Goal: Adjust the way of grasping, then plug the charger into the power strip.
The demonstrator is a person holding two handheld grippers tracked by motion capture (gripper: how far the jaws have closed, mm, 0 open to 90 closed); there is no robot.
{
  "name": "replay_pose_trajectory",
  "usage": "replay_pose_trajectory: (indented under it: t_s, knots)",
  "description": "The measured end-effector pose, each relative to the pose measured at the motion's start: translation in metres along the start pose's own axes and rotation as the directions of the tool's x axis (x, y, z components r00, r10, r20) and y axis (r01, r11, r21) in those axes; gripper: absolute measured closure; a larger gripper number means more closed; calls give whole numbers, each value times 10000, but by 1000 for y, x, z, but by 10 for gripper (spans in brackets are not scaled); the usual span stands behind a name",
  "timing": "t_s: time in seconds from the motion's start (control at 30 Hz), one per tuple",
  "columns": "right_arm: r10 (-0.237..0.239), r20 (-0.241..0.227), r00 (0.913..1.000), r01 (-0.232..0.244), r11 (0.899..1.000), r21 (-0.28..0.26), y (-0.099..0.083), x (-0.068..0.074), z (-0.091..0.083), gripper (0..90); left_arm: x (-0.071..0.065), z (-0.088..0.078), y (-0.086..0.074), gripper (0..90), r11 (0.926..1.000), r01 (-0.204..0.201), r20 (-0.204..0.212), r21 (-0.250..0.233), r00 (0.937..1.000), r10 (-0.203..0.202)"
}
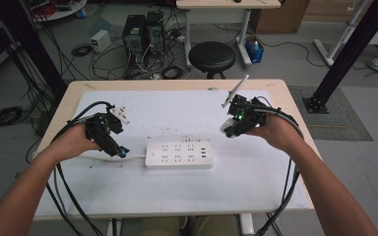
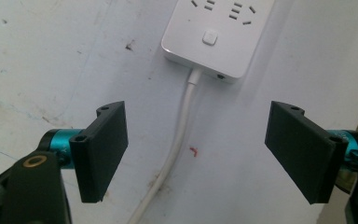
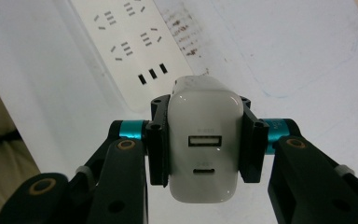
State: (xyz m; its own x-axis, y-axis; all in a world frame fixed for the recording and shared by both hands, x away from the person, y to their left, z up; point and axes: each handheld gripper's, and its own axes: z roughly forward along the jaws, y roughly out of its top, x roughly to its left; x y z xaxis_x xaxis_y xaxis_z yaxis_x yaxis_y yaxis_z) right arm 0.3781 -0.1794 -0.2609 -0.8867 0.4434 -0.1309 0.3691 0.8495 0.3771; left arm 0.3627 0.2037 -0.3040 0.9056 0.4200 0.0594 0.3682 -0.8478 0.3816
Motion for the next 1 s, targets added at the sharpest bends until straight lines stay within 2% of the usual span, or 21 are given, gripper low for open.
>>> replay_pose_trajectory:
  t_s: [0.07,0.23,0.4,0.6,0.73,0.9,1.0]
  knots:
    - [-238,33,9997,237,9995,213,1,1,0,619,1,-1,0,212,9999,-109,-4,74,9999,109]
    - [-336,54,9994,333,9986,417,2,1,3,618,0,-3,-2,212,10000,-67,-95,43,9999,67]
    - [-381,59,9993,378,9984,414,3,2,4,618,-1,-2,-4,212,10000,-71,-58,-21,10000,71]
    - [-726,183,9972,715,9960,533,12,6,12,618,2,1,-5,212,10000,-49,-23,66,10000,49]
    - [-1114,136,9937,1106,9926,509,22,7,21,618,5,2,-6,212,9999,-44,-29,120,10000,44]
    - [-1924,-157,9812,1931,9790,654,36,9,37,618,8,5,-6,212,9997,-217,23,130,9998,217]
    - [-2117,-245,9770,2129,9743,732,41,11,44,618,8,7,-6,212,9997,-213,18,150,9998,213]
